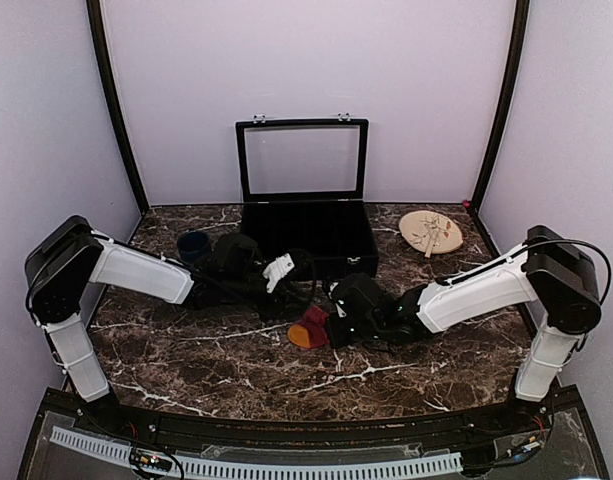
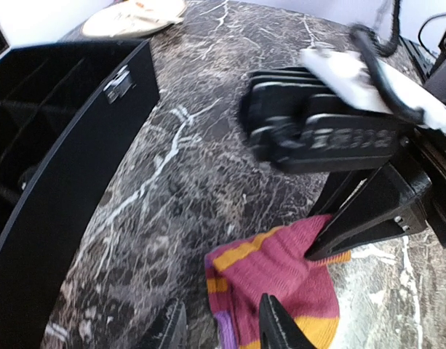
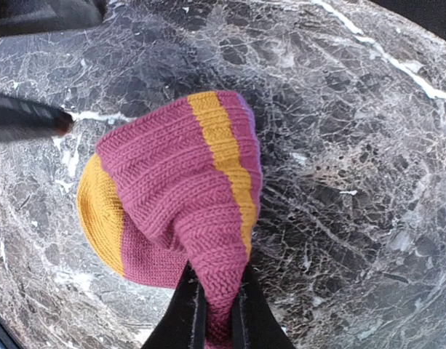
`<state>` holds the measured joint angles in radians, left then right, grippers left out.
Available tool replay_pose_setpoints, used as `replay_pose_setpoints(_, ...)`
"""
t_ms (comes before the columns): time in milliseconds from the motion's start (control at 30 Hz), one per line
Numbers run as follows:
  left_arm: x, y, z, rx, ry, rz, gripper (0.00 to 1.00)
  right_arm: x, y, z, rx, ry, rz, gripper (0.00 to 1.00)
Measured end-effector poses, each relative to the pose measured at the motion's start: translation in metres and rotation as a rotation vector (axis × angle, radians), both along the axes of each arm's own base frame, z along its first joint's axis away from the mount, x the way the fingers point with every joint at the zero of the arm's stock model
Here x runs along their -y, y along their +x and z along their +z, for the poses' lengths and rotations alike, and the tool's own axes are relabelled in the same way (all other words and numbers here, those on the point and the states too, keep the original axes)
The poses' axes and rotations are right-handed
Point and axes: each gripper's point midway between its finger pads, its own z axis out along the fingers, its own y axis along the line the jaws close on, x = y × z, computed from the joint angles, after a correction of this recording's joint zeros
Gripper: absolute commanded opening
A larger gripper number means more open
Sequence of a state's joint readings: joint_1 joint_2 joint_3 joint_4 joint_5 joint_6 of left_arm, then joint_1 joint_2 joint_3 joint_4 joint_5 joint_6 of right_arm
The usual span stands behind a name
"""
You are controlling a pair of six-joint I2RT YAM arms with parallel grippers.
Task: Roll the socks
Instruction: Roll the sock at the center of the board.
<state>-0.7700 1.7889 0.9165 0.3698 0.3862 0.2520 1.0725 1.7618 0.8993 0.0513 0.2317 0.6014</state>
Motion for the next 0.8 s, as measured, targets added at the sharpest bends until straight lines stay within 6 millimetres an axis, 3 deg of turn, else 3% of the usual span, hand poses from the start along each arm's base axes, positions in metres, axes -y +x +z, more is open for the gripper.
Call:
replay_pose_setpoints(233,-0.008,0.012,0.017,-0.118,-0.045,0.008,0.41,0.002,0.002,0.001,0.042,-0.032,0.002,0.0)
replay_pose_setpoints(433,0.005,0.02,0.036,-0.283,-0.121,-0.105,0.41,0.003,0.001,0.001,0.083,-0.06,0.011,0.0)
replay_pose_setpoints(533,0.009,0.019,0.028,-0.373,-0.119,-0.146,0.43,0.004,0.001,0.001,0.101,-0.077,0.015,0.0)
replay_pose_setpoints(667,0.007,0.003,0.007,-0.513,-0.088,-0.181,0.43,0.004,0.0,0.002,0.128,-0.097,0.025,0.0)
replay_pose_setpoints(800,0.005,-0.006,-0.006,-0.618,-0.057,-0.188,0.52,0.003,-0.002,0.003,0.144,-0.109,0.032,0.0)
